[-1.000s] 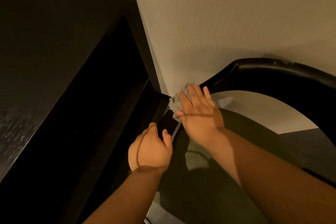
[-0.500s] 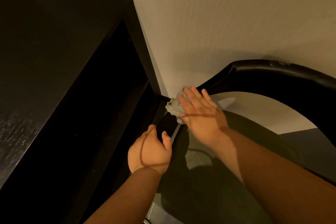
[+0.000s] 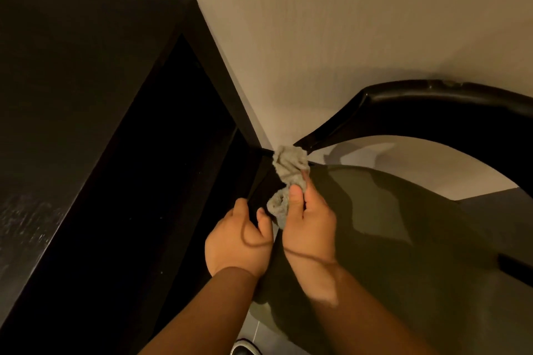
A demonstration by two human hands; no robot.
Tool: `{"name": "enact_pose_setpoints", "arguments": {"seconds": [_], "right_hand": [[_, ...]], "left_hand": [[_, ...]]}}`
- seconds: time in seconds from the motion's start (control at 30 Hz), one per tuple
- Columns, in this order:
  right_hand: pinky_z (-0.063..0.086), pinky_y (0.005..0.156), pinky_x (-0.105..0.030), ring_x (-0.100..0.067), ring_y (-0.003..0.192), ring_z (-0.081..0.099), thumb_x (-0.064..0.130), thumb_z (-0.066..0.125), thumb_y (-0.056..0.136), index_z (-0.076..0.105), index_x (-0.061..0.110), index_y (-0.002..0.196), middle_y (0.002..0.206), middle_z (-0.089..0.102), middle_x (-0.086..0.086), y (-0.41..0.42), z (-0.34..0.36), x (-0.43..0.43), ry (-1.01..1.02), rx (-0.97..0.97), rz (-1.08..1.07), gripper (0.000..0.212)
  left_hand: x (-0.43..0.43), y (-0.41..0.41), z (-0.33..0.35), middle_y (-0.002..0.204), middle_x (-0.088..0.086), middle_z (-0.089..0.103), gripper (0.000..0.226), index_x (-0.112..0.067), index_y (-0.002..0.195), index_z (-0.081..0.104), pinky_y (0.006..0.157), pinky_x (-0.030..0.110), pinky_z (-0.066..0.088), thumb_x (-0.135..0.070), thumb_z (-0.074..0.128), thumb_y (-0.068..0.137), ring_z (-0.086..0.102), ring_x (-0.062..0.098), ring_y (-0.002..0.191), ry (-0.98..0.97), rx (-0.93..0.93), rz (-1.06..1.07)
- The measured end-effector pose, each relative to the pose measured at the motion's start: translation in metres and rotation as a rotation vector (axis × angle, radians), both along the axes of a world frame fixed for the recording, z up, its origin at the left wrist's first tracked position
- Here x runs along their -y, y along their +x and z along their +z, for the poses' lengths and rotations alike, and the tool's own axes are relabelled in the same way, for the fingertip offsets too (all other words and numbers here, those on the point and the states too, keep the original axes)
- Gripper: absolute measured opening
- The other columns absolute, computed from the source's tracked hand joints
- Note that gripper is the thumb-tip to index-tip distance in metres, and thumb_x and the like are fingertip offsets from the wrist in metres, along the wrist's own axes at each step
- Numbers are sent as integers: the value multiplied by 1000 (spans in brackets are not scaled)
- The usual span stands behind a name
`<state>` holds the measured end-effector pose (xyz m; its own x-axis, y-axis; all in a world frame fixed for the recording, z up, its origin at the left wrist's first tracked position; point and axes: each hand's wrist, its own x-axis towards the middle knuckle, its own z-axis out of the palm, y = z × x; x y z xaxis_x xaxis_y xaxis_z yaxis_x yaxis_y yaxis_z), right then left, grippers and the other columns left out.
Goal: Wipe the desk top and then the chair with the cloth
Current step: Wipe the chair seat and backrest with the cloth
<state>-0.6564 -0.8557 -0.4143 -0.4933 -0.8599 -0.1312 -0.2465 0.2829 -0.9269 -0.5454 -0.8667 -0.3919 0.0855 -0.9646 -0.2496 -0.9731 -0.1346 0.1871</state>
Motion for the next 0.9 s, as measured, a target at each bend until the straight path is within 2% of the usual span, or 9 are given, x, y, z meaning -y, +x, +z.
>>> {"name": "enact_pose_setpoints", "arguments": {"seconds": [0.1,0.17,0.27,0.4,0.53,0.6,0.73,0.8,0.9], "right_hand": [[44,109,-28,-16,133,52,48,38,104,29,24,160,150,52,-1,9,6,16,133,108,41,62],[41,105,-24,-18,133,52,42,45,106,20,19,161,151,49,-2,10,8,33,224,183,57,65],[39,97,-19,-21,128,57,38,52,104,29,11,156,141,55,-6,-2,9,64,241,230,-73,62],[45,106,-35,-31,126,57,49,49,103,36,2,148,137,59,-18,-19,0,110,417,253,-318,66],[43,78,-26,-30,112,65,49,47,104,45,3,138,124,66,-14,-5,9,90,416,179,-254,57],[41,71,-26,-31,103,67,49,46,104,48,2,132,118,68,-15,-6,12,80,402,77,-197,55],[43,84,-31,-37,117,59,48,45,105,47,0,137,130,59,-21,-30,8,118,458,232,-341,57],[46,102,-36,-36,127,56,48,44,105,32,3,152,141,55,-23,-29,5,134,463,269,-480,66],[21,120,-27,-31,146,38,47,40,107,1,2,160,159,36,-21,-5,9,125,440,89,-474,81]], "left_hand": [[2,0,-4,87,-8,56,27,-32,100,42,61,35,38,-56,29,98,55,17,76,29,-13,8],[3,0,-5,84,-9,55,26,-33,101,43,60,35,40,-56,31,99,55,15,74,32,4,13],[2,-2,-6,81,-10,53,32,-33,110,45,59,33,42,-57,25,100,54,12,71,-9,36,1],[1,0,-4,84,-11,53,41,-31,117,45,57,32,37,-57,19,99,53,13,72,-21,50,-26],[2,0,-3,79,-9,52,39,-29,112,48,53,31,32,-56,23,100,53,13,68,-26,36,-32],[3,0,-3,77,-10,49,36,-29,109,48,52,31,32,-54,25,100,51,11,66,-24,28,-39],[4,1,-2,84,-12,50,41,-27,116,49,60,33,43,-53,23,98,55,13,74,12,19,-51],[6,1,-1,93,-10,56,45,-27,125,48,65,33,42,-54,23,98,59,14,84,41,15,-45],[7,2,0,110,-7,64,45,-26,134,46,68,32,39,-52,30,102,63,15,96,79,10,-51]]}}
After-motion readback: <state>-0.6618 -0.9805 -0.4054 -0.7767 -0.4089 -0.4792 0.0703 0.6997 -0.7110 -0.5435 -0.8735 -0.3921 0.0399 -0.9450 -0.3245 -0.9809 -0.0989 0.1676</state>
